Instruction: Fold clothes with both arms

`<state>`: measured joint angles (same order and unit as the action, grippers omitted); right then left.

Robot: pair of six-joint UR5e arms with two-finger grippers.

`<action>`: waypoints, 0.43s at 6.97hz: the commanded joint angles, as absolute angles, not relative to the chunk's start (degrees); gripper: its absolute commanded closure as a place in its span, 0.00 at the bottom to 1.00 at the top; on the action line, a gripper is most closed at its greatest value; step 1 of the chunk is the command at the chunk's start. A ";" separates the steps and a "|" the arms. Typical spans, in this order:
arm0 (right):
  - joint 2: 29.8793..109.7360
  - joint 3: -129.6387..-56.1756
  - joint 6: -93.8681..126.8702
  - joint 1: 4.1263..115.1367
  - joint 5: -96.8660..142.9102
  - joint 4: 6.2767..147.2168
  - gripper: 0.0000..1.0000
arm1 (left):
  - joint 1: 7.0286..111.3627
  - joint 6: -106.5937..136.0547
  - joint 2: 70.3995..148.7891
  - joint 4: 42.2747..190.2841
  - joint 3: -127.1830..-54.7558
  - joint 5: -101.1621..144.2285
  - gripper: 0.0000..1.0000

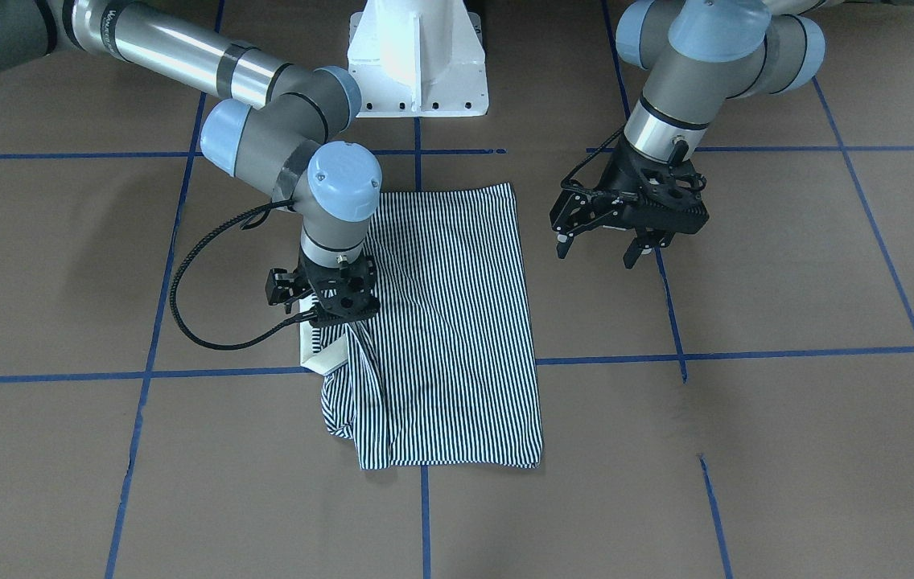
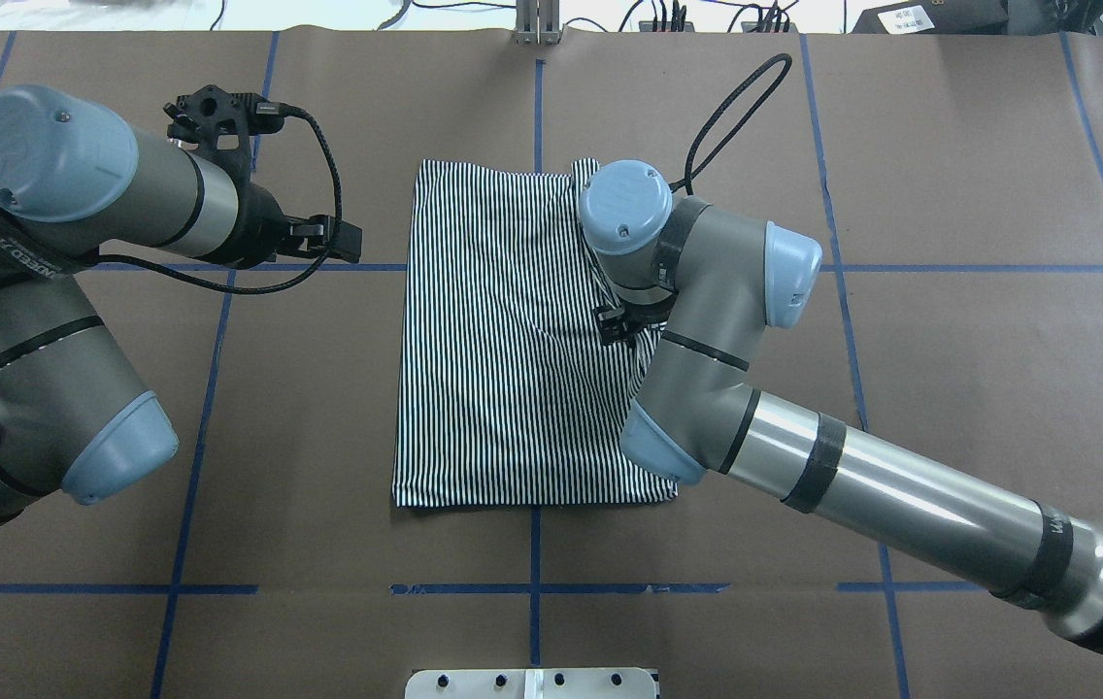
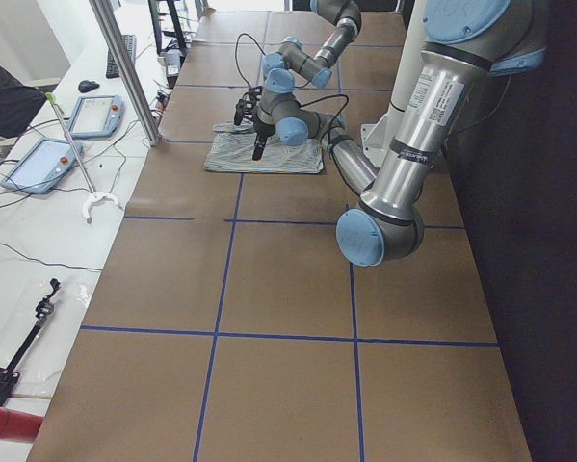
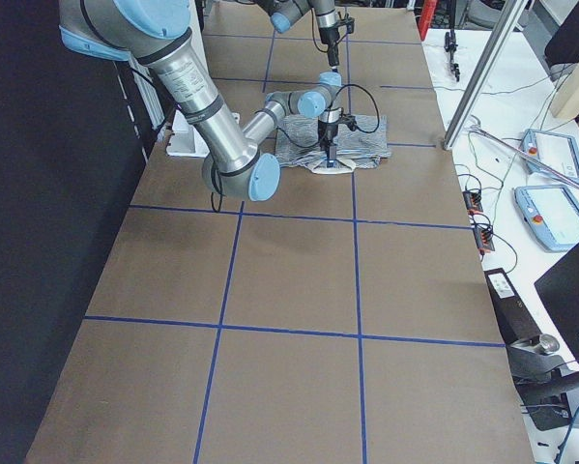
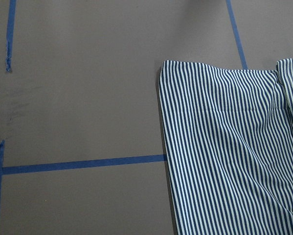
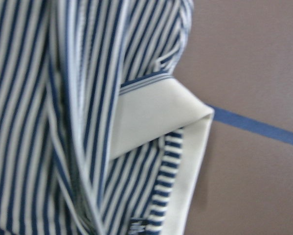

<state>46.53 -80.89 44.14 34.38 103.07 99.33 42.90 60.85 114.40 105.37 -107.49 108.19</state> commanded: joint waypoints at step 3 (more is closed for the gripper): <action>50.38 -84.99 33.48 41.30 104.59 98.88 0.00 | 42.89 61.08 114.52 106.26 -106.70 108.19 0.00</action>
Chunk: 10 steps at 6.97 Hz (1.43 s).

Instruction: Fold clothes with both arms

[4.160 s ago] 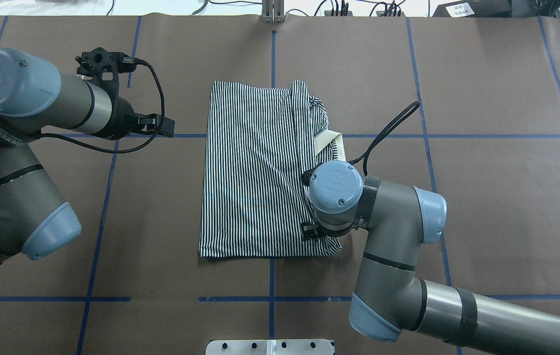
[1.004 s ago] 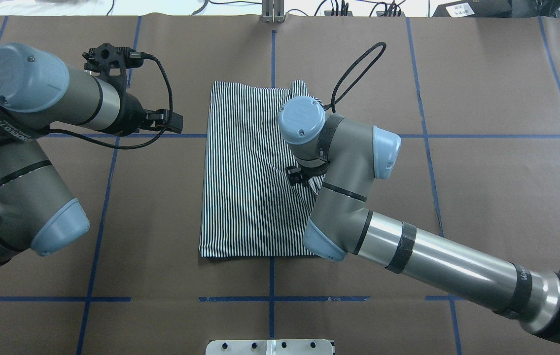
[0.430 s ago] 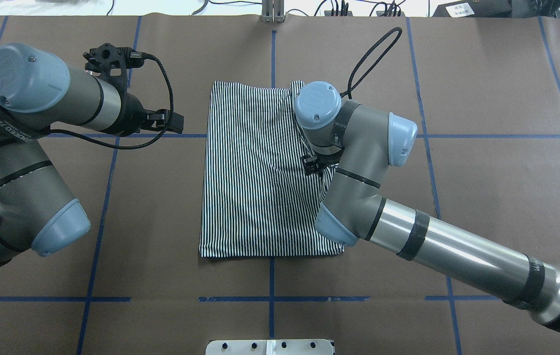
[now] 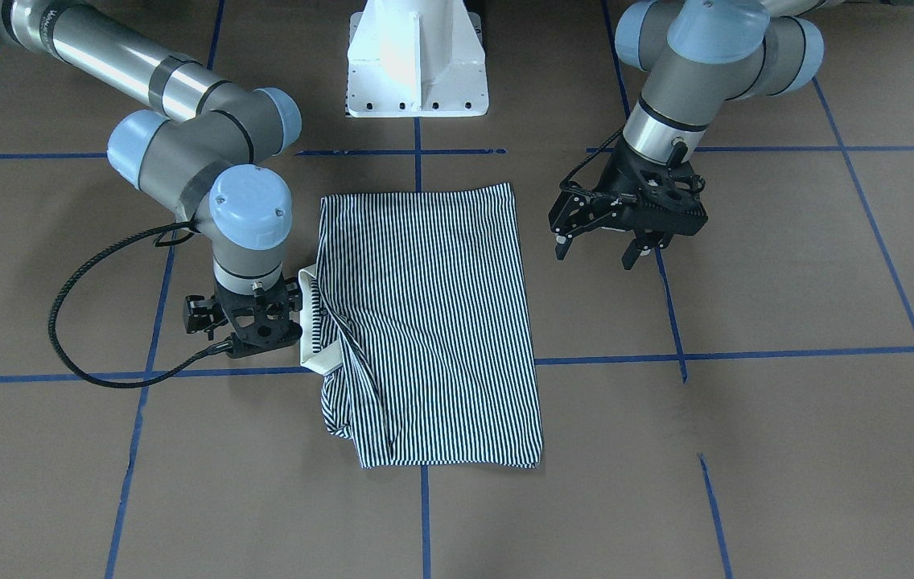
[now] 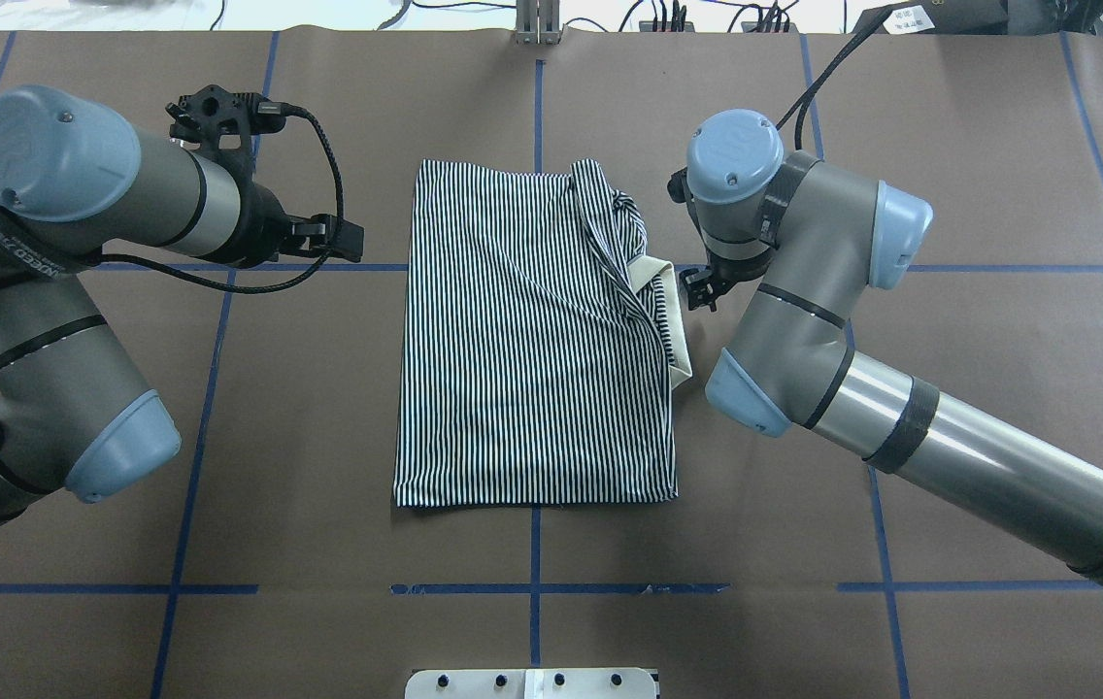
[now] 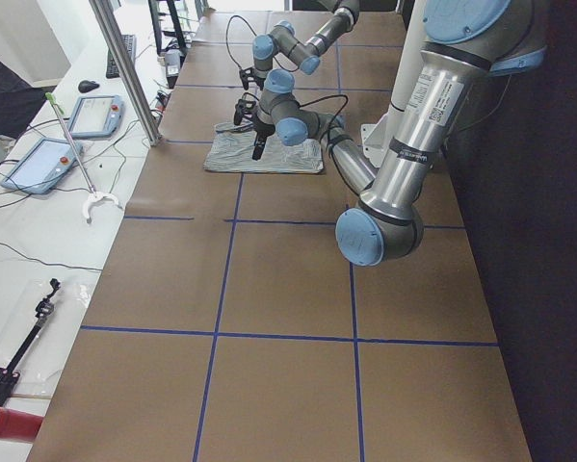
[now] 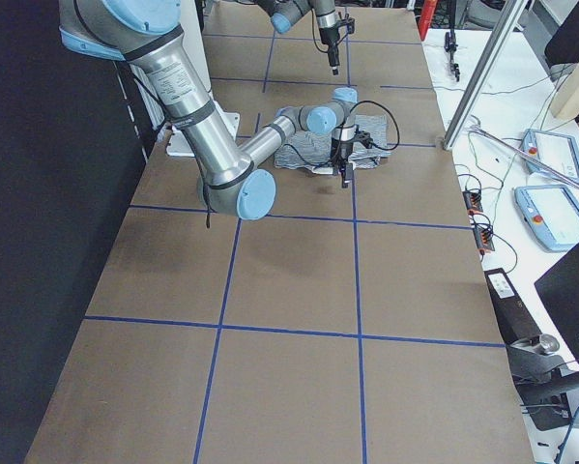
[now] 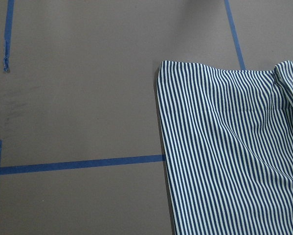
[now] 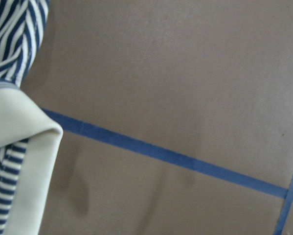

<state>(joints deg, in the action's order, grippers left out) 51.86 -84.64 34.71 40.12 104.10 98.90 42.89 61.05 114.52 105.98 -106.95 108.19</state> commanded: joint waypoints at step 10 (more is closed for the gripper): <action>28.47 -53.88 41.66 37.27 97.03 86.84 0.00 | 44.47 58.27 113.73 105.56 -106.17 108.37 0.00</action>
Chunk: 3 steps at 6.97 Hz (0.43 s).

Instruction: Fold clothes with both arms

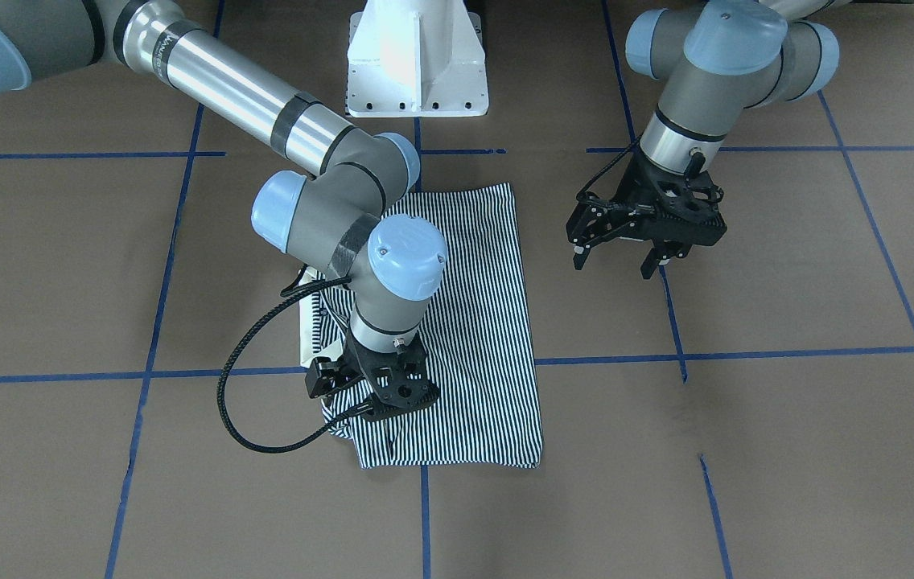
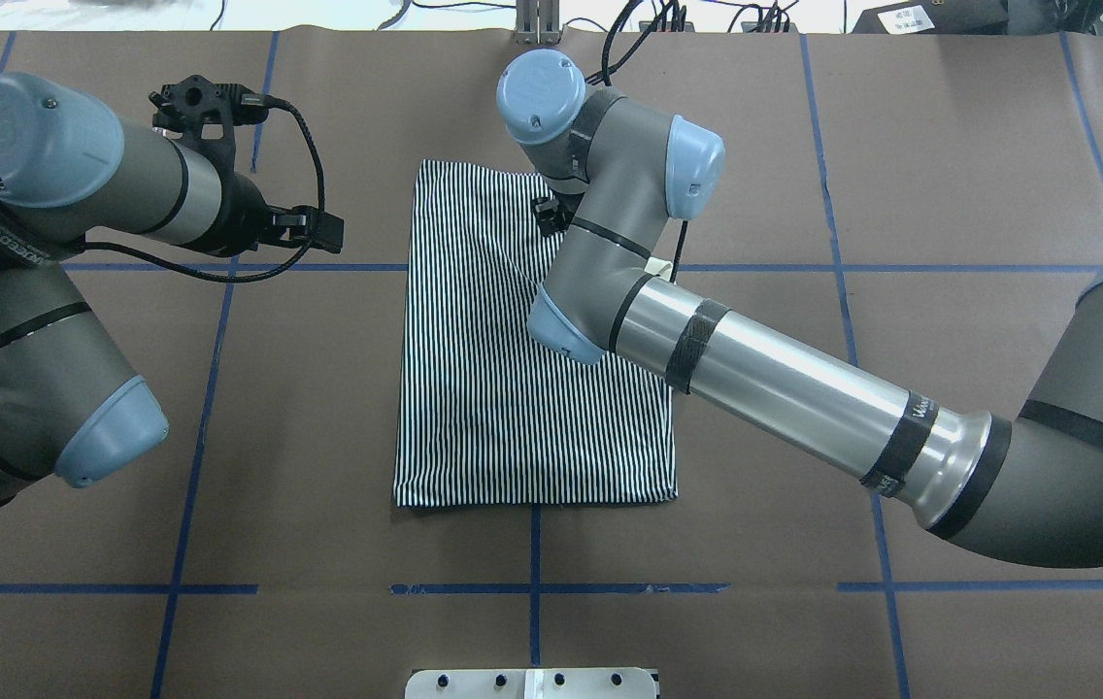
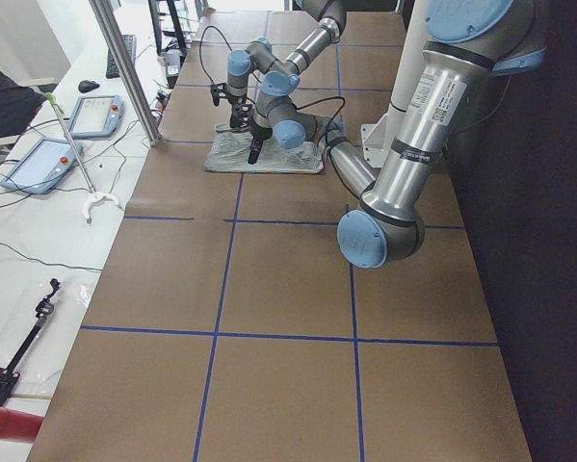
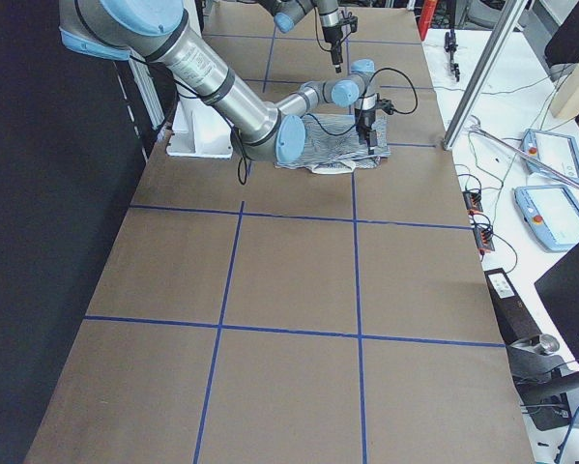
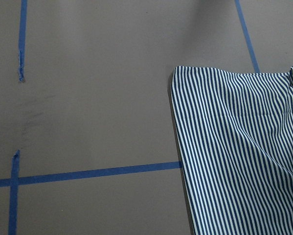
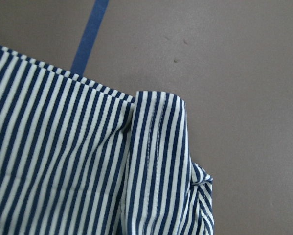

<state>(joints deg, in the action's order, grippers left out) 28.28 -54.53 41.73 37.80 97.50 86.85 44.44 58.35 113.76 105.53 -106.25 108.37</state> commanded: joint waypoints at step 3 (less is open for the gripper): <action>28.74 -53.79 40.78 36.83 96.94 86.84 0.00 | 44.47 58.36 113.73 105.64 -106.17 108.37 0.00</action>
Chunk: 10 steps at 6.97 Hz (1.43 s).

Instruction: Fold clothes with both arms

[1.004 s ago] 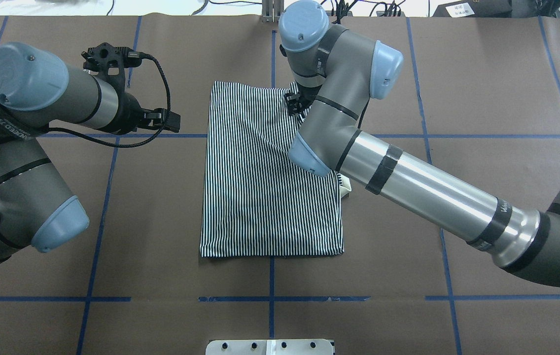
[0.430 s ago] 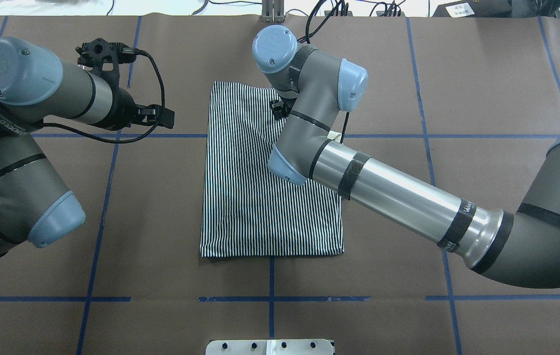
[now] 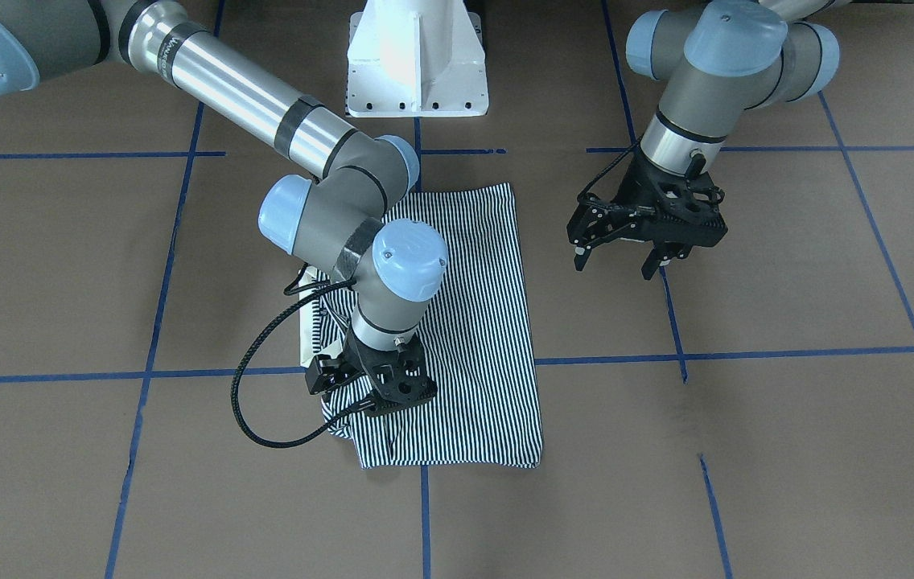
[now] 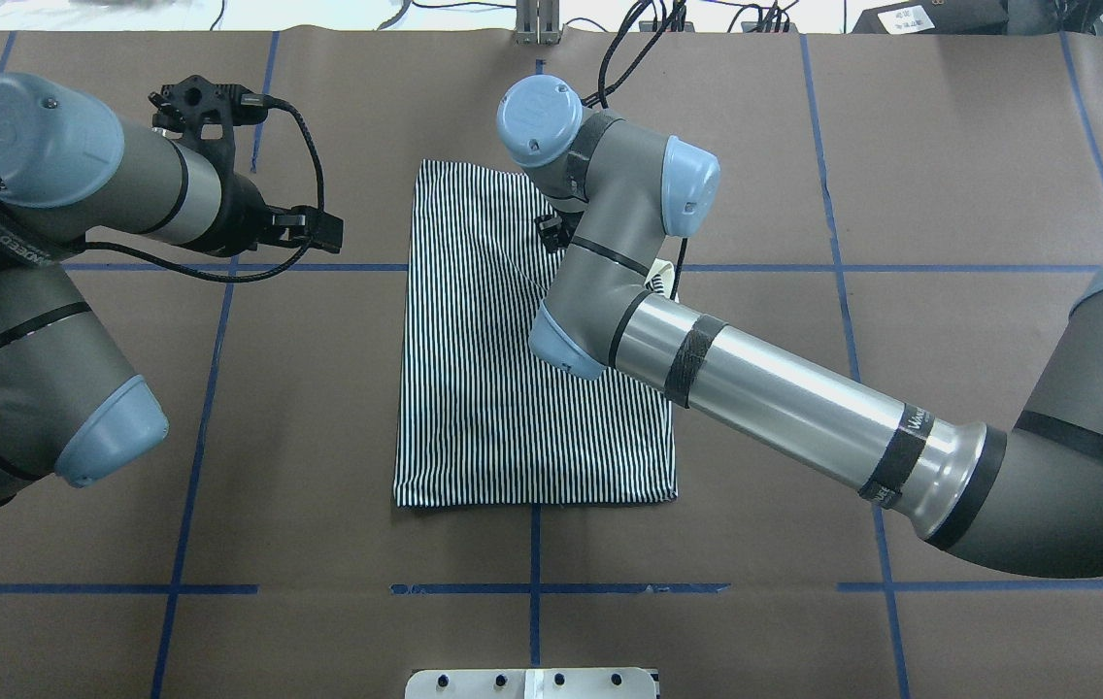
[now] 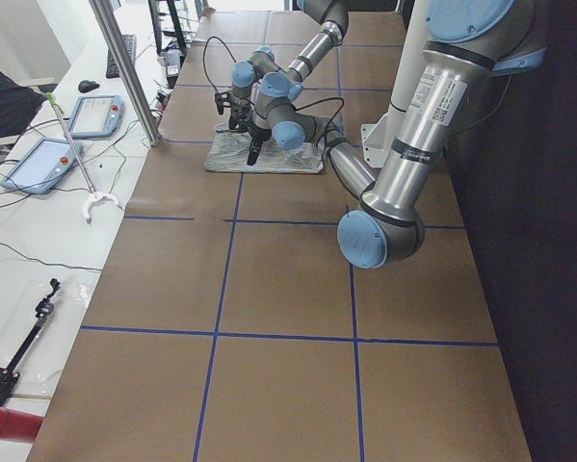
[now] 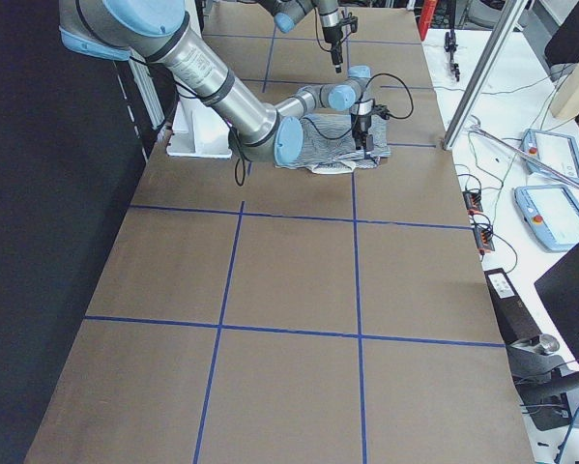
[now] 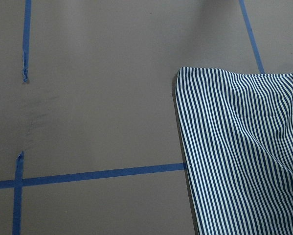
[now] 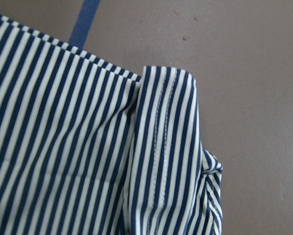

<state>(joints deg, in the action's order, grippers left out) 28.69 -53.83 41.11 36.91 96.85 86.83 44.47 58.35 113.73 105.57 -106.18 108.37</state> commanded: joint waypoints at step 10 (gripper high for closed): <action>30.85 -54.14 35.68 39.11 97.29 89.56 0.00 | 44.30 58.88 114.08 105.91 -106.44 108.37 0.00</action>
<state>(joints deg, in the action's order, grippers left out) 30.45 -54.01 35.71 39.02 97.29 89.62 44.33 58.72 113.94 105.91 -106.43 108.38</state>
